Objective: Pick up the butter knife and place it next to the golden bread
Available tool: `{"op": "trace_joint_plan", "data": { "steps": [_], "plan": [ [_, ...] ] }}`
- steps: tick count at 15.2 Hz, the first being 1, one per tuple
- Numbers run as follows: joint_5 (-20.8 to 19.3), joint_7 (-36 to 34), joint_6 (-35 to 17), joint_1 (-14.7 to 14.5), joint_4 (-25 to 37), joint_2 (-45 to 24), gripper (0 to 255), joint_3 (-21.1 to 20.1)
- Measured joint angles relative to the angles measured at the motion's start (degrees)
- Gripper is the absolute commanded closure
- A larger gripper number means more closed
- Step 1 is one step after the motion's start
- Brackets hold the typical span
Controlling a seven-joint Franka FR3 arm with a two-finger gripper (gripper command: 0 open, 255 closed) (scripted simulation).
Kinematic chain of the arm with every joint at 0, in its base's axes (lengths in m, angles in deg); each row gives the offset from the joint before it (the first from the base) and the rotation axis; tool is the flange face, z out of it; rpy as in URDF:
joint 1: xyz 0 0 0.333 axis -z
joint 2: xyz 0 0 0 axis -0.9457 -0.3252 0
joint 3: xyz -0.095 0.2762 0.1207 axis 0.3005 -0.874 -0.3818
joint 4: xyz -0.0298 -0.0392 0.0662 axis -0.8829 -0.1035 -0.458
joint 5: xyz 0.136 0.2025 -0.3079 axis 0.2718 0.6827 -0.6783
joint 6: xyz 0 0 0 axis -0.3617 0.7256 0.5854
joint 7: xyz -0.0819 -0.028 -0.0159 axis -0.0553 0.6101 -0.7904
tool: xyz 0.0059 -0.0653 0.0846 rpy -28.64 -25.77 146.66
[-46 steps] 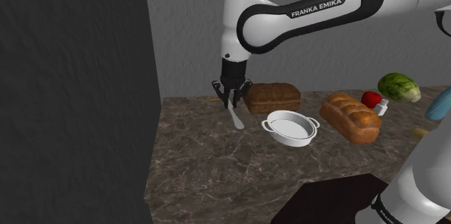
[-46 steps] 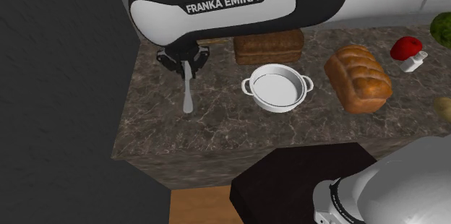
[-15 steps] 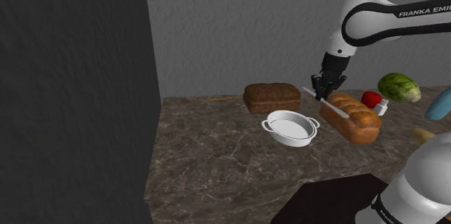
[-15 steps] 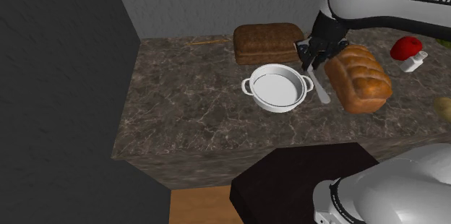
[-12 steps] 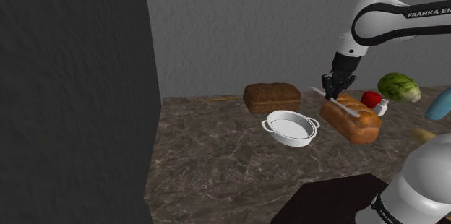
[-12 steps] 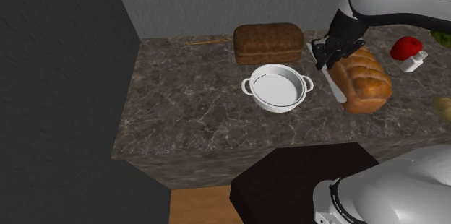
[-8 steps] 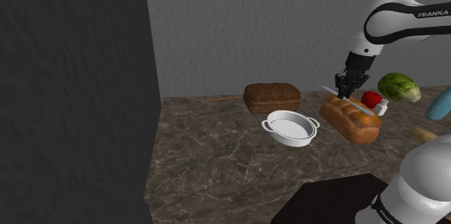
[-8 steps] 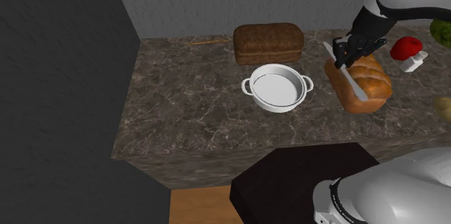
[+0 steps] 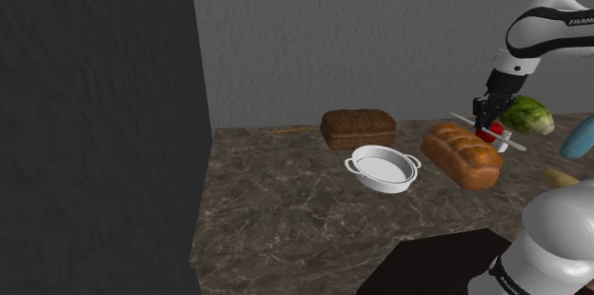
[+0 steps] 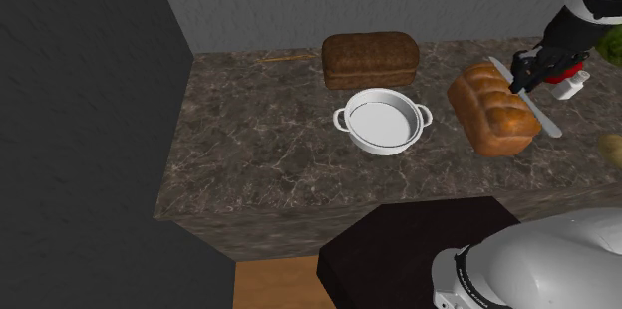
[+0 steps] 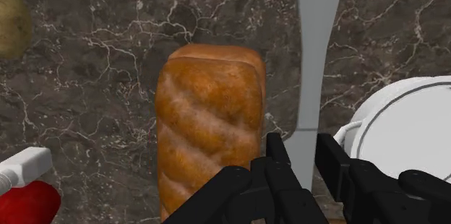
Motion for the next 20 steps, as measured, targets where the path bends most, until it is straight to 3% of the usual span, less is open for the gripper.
{"op": "trace_joint_plan", "data": {
  "steps": [10, 17, 20],
  "plan": [
    [-5.7, 14.7, -1.6, 3.4, 8.0, -7.2, 255, 13.6],
    [-5.0, 26.0, -3.3, 2.1, 17.9, -16.9, 255, 24.5],
    [-4.7, 27.9, -5.1, 1.7, 18.1, -18.6, 255, 26.7]
  ]
}}
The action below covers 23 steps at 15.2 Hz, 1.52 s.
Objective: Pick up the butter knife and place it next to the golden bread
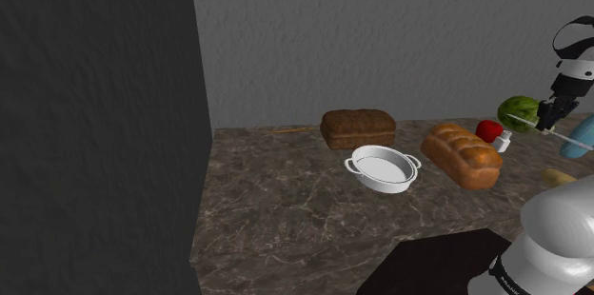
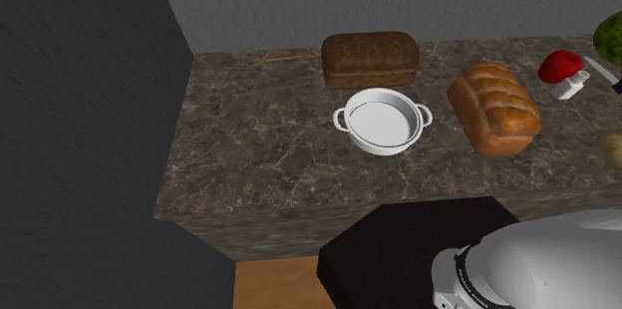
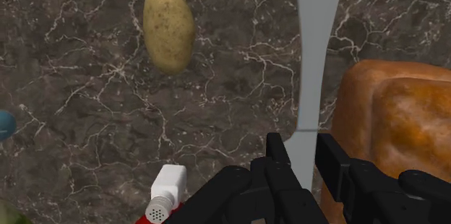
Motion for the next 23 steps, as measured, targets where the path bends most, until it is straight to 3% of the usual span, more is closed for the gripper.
{"op": "trace_joint_plan", "data": {
  "steps": [13, 23],
  "plan": [
    [0.4, 1.3, -10.8, -0.9, -6.9, -4.1, 255, 4.3],
    [3.1, 3.8, -19.8, -3.0, -11.0, -9.8, 255, 8.4]
  ]
}}
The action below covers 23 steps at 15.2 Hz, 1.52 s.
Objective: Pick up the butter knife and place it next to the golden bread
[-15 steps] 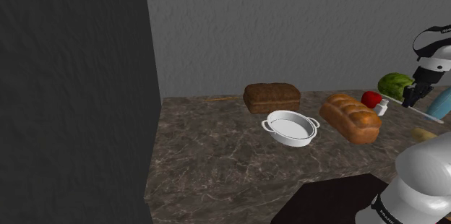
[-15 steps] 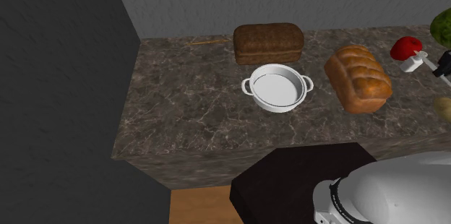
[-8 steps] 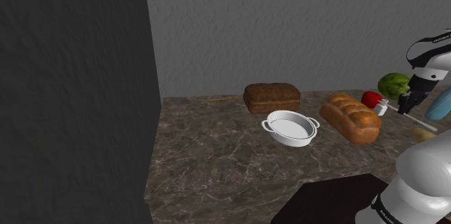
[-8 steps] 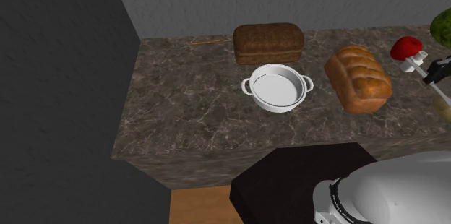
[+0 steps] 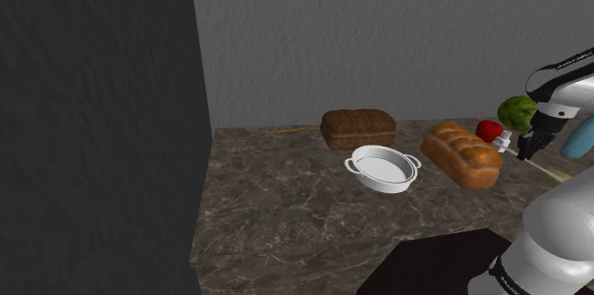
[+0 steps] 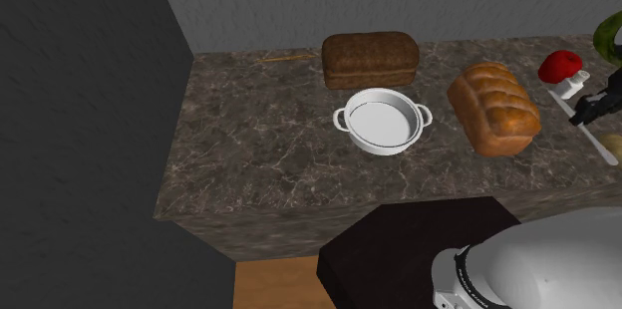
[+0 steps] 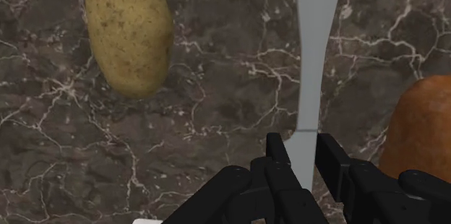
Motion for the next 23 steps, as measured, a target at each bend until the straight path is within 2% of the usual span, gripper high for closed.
{"op": "trace_joint_plan", "data": {
  "steps": [7, 15, 21, 22, 23],
  "plan": [
    [4.4, 3.5, -6.3, -2.3, -2.2, -5.4, 255, 3.2],
    [15.3, 11.5, -13.6, -4.9, -4.2, -14.5, 255, 5.7],
    [16.8, 12.5, -14.2, -4.9, -4.2, -15.5, 255, 5.6],
    [16.8, 12.5, -14.2, -4.9, -4.2, -15.5, 0, 5.6],
    [16.8, 12.6, -14.2, -4.9, -4.2, -15.5, 0, 5.6]
  ]
}}
